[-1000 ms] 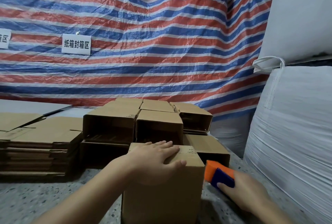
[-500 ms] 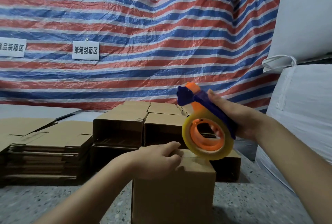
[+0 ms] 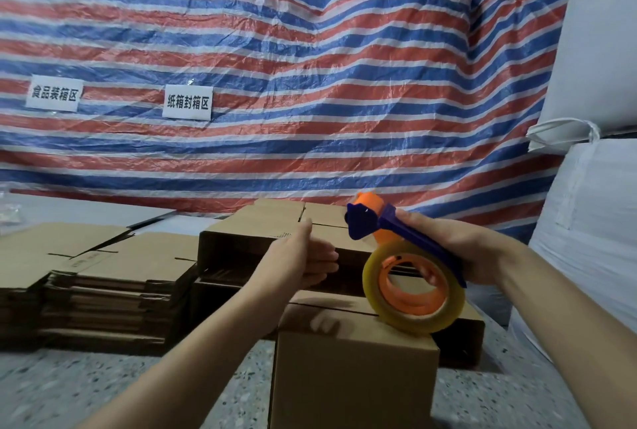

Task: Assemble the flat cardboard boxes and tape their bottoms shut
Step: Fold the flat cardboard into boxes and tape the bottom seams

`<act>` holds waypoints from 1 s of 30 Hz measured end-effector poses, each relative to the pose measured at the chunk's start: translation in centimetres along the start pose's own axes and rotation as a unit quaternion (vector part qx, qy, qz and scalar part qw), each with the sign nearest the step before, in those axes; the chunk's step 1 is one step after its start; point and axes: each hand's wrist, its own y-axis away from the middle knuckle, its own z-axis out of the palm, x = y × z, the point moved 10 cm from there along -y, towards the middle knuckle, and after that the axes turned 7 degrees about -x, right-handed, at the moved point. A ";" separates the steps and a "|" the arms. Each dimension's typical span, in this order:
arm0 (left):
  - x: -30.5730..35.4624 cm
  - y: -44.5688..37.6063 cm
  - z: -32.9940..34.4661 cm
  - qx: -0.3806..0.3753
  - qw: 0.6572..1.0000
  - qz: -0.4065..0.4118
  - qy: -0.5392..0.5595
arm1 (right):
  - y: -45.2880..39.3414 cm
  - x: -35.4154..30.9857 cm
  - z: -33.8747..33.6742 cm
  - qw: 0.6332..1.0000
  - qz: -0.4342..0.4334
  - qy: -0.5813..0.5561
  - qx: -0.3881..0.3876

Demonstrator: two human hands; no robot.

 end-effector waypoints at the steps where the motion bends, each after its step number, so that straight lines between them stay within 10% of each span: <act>1: 0.7 -0.1 -0.1 0.009 1.000 0.002 -0.010 | -0.1 -0.2 0.3 1.000 0.003 0.013 -0.009; 30: 2.2 0.9 -0.2 0.055 0.998 -0.014 -0.013 | -1.2 -1.0 0.8 0.997 0.020 0.063 -0.030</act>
